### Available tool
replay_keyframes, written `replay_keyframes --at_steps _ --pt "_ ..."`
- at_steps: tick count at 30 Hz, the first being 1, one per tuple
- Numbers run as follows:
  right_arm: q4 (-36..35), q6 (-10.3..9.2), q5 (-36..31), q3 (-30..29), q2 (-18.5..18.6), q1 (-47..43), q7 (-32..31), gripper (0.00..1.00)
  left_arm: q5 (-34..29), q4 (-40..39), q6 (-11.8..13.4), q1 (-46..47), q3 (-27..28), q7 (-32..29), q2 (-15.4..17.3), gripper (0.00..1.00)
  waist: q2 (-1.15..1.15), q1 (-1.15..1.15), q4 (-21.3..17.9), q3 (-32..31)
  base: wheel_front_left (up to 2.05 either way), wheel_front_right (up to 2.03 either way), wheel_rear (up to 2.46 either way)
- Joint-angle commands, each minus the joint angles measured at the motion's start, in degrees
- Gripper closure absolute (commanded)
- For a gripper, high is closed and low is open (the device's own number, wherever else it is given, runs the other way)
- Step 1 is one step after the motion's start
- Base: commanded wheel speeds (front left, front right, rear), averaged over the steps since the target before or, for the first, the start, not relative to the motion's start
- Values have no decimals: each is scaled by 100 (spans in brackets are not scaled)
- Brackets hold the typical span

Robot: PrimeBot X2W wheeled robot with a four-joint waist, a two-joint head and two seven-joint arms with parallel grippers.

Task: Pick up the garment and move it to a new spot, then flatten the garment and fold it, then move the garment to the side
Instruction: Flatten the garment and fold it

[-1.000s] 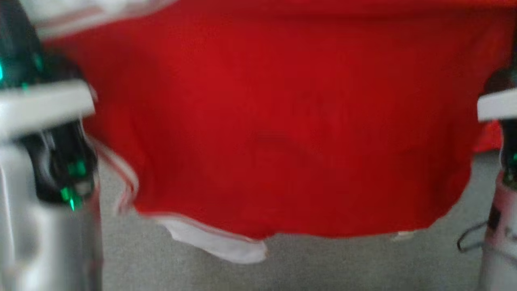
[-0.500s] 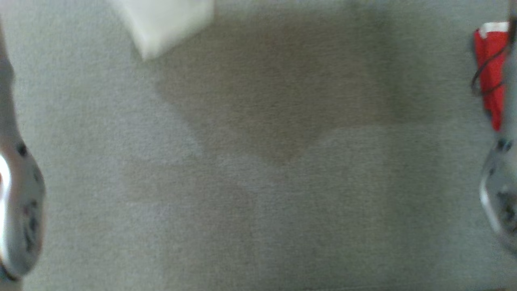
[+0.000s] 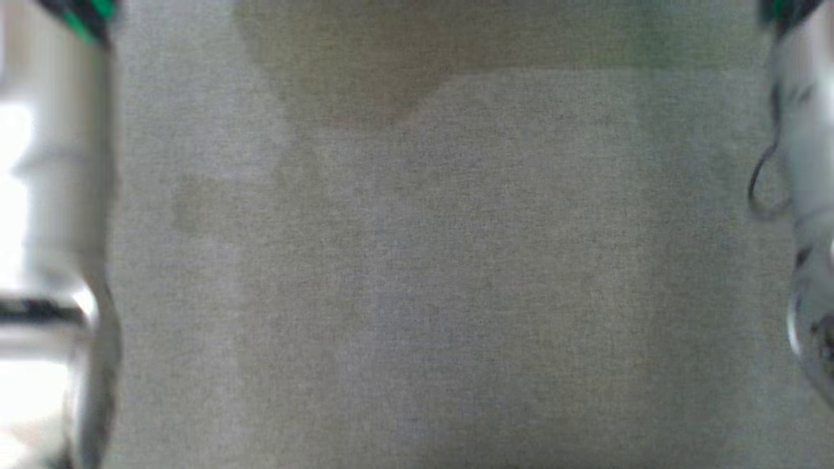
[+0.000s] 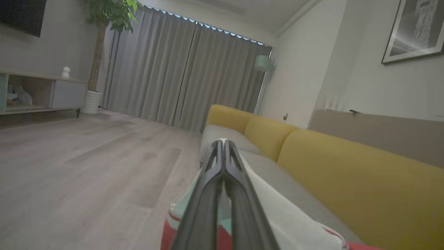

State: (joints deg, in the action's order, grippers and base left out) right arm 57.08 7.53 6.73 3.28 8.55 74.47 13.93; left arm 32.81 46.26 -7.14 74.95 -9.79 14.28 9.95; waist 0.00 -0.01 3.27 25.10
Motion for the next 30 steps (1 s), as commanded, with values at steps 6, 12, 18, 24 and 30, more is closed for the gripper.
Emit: replay_keyframes --at_steps 6,12,18,24,30 --pt "588 -4 381 935 199 -666 -486 100 134 -370 -33 -1250 -585 66 350 100 0 1 48 -265 0 0 0" --pt "576 -4 992 1914 486 -1334 -987 100 290 -767 -34 -2357 -1374 -38 816 100 0 1 -29 -668 0 0 0" --pt "-54 -4 1956 2759 965 -2025 -1505 100 465 -1494 -34 -3259 -2010 -395 1391 100 0 1 -138 -1180 0 0 0" --pt "-866 -4 2951 3490 1602 -2916 -2093 100 688 -2512 165 -4474 -2142 -759 1809 100 0 1 -244 -1894 0 0 0" --pt "-1455 -4 3477 3800 1973 -3445 -2352 100 854 -3479 502 -5342 -2147 -1040 2088 100 0 1 -298 -2276 0 0 0"
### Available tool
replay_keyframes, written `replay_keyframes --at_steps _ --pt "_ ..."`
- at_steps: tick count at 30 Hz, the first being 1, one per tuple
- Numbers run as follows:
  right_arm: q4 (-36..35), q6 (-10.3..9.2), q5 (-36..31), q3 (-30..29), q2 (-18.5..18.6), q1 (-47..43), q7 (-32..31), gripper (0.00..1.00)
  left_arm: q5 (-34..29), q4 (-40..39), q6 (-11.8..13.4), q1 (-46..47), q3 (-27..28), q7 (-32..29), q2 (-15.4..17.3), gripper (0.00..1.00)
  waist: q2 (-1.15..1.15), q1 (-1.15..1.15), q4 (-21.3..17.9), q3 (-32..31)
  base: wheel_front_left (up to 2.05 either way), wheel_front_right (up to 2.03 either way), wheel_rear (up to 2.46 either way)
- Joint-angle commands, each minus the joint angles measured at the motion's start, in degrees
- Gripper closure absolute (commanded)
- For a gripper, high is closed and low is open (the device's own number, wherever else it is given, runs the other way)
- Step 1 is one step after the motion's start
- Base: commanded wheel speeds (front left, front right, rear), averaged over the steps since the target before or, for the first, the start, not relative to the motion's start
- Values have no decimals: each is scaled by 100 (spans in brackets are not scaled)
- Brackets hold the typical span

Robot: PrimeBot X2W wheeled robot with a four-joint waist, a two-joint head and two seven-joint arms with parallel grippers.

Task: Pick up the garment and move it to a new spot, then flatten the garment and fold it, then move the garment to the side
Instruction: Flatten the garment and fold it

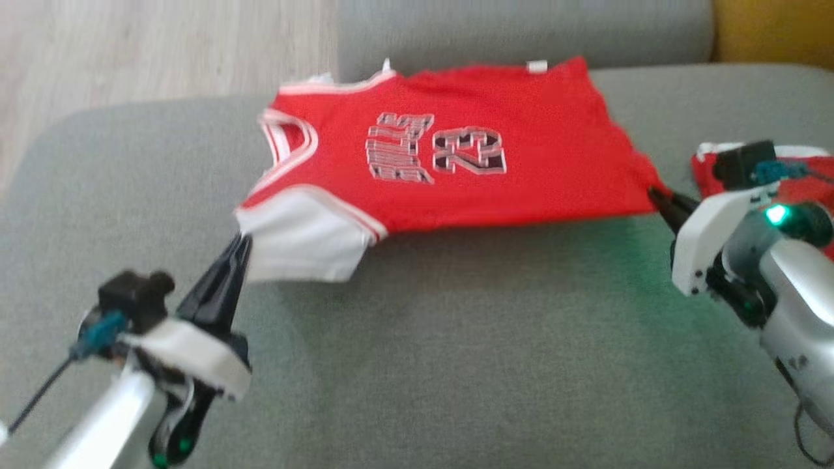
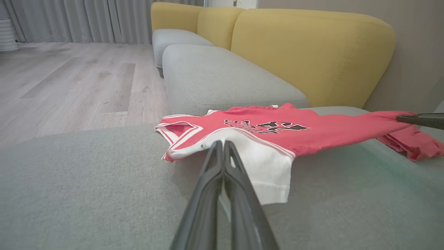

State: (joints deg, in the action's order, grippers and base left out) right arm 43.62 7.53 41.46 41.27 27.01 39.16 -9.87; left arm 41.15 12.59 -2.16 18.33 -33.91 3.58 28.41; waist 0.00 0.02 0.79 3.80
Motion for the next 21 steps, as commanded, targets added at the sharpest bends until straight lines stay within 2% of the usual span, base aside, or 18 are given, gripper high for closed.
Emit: replay_keyframes --at_steps 1,7,13,16,21 --pt "-217 -4 103 33 191 -18 -23 100 58 -307 78 155 282 -5 303 100 0 -2 -52 -206 0 0 0" --pt "-893 -4 562 167 555 -635 -369 100 239 -1385 478 -678 331 -276 628 100 0 -2 -49 -393 0 0 0" --pt "-1394 -4 653 -10 748 -996 -433 100 251 -1945 749 -1027 285 -431 715 100 0 -2 -51 -382 0 0 0" --pt "-1521 -4 589 -170 731 -1042 -457 100 227 -2015 815 -991 288 -435 684 100 0 -2 -62 -280 0 0 0" --pt "-1653 -4 418 -438 629 -965 -597 100 67 -1900 776 -633 239 -589 739 100 0 -2 -79 -16 0 0 0"
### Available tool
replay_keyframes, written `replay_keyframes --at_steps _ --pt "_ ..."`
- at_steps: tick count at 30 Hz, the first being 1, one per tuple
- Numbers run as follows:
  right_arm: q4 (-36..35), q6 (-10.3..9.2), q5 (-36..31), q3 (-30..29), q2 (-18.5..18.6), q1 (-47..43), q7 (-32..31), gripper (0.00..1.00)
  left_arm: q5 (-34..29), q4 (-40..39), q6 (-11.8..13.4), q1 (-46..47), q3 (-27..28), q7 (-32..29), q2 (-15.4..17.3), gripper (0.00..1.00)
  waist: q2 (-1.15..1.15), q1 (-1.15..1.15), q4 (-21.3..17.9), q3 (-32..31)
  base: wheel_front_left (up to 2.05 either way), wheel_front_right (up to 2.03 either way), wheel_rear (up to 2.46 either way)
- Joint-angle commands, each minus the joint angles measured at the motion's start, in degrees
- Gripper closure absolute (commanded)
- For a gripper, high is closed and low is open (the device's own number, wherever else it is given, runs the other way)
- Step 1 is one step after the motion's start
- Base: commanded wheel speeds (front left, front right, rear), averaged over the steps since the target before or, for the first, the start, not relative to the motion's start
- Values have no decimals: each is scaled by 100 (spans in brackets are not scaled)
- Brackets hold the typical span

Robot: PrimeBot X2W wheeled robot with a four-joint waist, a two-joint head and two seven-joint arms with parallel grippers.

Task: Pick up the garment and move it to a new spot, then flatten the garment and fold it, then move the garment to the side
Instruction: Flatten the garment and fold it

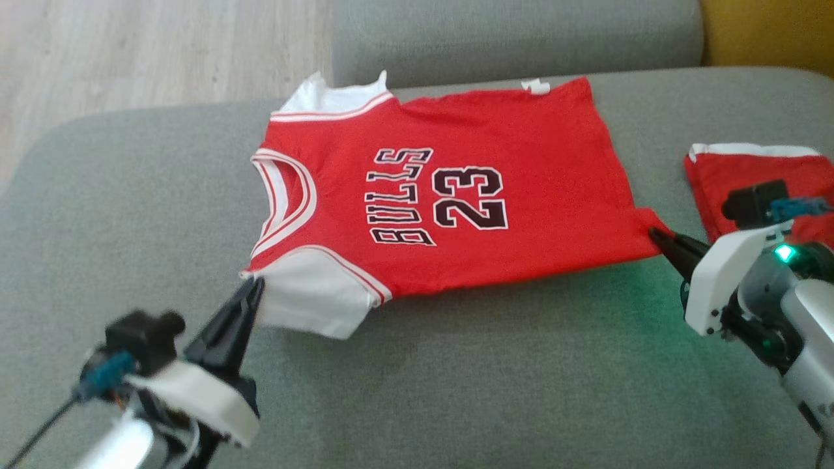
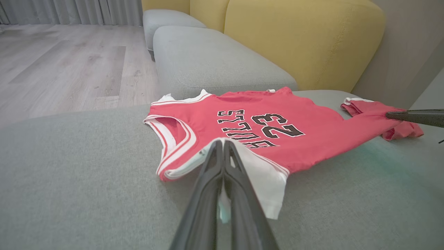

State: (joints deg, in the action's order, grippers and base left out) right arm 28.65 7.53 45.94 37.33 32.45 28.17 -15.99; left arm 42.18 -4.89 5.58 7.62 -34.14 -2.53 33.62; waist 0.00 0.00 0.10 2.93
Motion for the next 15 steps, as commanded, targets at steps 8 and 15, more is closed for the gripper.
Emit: replay_keyframes --at_steps 8,15 --pt "10 -4 -343 -467 -246 554 -317 100 -153 449 -200 1386 242 -424 266 100 0 0 -25 526 0 0 0" --pt "720 -4 -650 -789 -696 1100 -692 100 -354 1534 -465 2337 117 -648 134 100 0 0 -44 842 0 0 0"
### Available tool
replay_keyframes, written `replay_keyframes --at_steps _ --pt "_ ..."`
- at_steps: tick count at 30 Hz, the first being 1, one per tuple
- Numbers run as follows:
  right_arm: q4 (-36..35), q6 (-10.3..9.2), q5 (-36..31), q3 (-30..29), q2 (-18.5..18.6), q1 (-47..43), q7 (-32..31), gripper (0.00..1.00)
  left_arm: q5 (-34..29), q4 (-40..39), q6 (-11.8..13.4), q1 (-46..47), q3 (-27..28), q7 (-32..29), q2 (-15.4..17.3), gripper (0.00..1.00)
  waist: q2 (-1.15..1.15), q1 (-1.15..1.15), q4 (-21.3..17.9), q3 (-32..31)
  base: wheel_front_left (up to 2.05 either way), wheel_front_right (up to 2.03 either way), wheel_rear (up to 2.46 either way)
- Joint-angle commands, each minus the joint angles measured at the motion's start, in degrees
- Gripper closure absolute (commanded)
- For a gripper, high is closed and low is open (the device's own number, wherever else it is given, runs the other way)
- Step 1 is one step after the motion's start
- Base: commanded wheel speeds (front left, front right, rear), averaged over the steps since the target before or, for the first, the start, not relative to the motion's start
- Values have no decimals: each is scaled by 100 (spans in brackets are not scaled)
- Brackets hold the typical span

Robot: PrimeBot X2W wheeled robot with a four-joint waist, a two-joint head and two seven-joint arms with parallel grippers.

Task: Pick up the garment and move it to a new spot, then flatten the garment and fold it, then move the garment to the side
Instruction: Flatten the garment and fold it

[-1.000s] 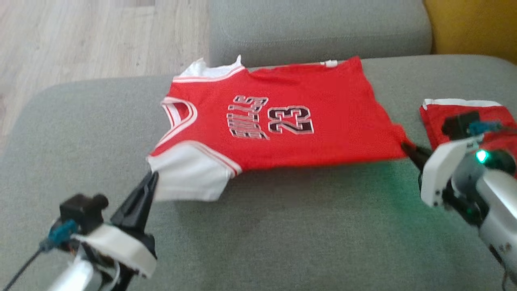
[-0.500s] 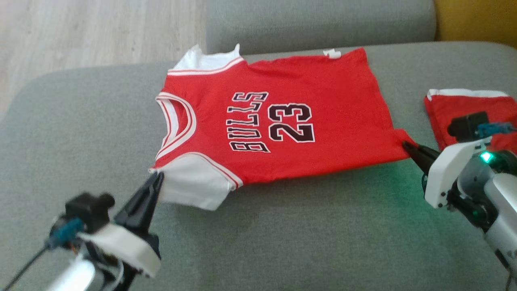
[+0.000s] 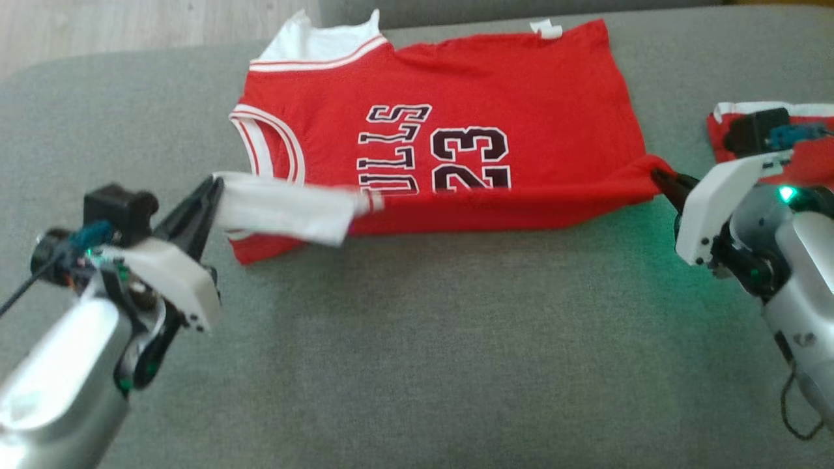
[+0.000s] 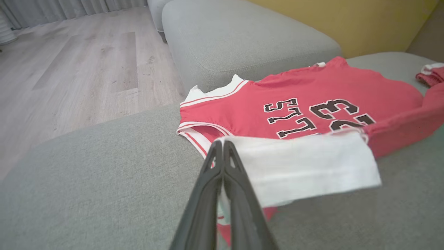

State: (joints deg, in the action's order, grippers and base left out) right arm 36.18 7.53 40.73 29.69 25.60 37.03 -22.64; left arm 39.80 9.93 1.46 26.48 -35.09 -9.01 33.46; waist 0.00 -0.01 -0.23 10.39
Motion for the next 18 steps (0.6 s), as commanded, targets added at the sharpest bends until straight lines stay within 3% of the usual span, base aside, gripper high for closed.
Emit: replay_keyframes --at_steps 1,18 --pt "68 -4 -218 -29 -62 307 -45 100 -188 239 -104 591 166 5 125 100 0 1 -14 138 0 0 0" --pt "956 -4 -586 155 -383 1263 165 100 -718 2360 -712 2339 -383 172 -493 100 0 1 -40 710 0 0 0"
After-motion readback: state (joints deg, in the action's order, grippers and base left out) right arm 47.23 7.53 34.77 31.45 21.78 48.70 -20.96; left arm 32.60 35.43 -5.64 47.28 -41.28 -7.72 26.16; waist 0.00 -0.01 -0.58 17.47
